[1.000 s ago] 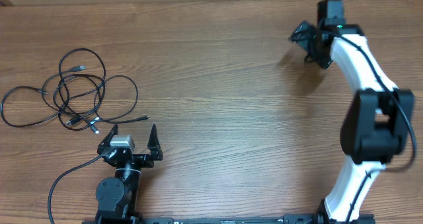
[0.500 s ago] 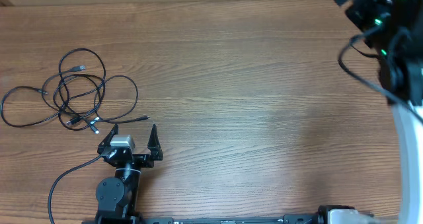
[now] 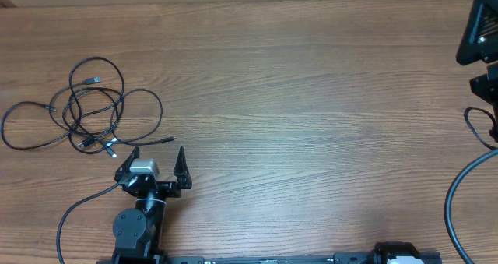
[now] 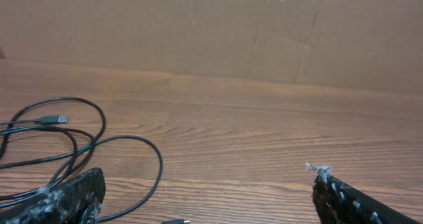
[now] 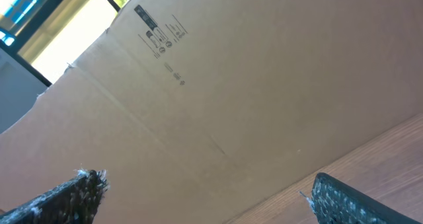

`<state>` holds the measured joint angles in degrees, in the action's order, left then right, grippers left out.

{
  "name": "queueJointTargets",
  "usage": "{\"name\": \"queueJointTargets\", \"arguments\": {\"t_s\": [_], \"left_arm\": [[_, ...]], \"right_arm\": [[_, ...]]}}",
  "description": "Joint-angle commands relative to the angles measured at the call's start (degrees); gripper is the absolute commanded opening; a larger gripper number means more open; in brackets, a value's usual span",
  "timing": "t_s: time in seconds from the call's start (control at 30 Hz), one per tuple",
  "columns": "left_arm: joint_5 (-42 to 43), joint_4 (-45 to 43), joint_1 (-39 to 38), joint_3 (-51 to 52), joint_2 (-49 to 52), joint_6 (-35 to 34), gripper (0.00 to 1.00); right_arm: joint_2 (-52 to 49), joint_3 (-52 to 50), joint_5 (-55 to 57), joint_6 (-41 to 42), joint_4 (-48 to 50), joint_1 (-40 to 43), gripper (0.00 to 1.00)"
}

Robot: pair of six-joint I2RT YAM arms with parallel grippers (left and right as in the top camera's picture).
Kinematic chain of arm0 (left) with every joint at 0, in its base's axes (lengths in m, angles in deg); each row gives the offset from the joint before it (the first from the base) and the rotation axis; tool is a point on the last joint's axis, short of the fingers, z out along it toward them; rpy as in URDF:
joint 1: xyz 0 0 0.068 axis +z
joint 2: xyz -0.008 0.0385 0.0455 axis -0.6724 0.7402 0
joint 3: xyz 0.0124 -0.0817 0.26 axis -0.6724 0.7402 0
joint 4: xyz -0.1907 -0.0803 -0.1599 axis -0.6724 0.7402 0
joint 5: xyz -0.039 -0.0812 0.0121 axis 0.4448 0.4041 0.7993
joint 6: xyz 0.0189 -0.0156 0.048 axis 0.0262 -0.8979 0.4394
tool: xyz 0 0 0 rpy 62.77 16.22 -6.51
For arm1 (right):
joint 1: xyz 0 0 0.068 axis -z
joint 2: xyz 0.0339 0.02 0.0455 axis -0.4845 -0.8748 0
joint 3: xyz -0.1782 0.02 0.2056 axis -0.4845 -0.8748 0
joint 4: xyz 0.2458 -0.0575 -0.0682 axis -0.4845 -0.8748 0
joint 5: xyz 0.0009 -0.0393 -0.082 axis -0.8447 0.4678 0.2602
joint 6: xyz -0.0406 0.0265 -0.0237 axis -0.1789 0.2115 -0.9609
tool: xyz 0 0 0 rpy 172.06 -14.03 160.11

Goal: Untangle cables

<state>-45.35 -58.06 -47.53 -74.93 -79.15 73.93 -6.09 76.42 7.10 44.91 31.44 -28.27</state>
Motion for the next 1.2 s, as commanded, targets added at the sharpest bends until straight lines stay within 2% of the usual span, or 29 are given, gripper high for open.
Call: {"name": "queueJointTargets", "arguments": {"t_s": [0.0,0.17,0.33,0.77,1.17], "left_arm": [[0.3,0.0,-0.4,0.1,-0.6,1.1,1.0],[0.3,0.0,-0.4,0.1,-0.6,1.1,1.0],[0.3,0.0,-0.4,0.1,-0.6,1.1,1.0],[0.3,0.0,-0.4,0.1,-0.6,1.1,1.0],[0.3,0.0,-0.4,0.1,-0.6,1.1,1.0]], "right_arm": [[-1.5,0.3,0.0,0.2,-0.2,0.2,1.0],[-4.5,0.2,0.0,0.2,-4.7,0.2,1.0],[-2.5,-4.3,0.0,0.2,-11.0,0.2,1.0],[13.4,-36.5,0.0,0.2,-13.4,0.2,1.0],[21.8,-54.3,0.0,0.2,-13.4,0.2,1.0]]}}
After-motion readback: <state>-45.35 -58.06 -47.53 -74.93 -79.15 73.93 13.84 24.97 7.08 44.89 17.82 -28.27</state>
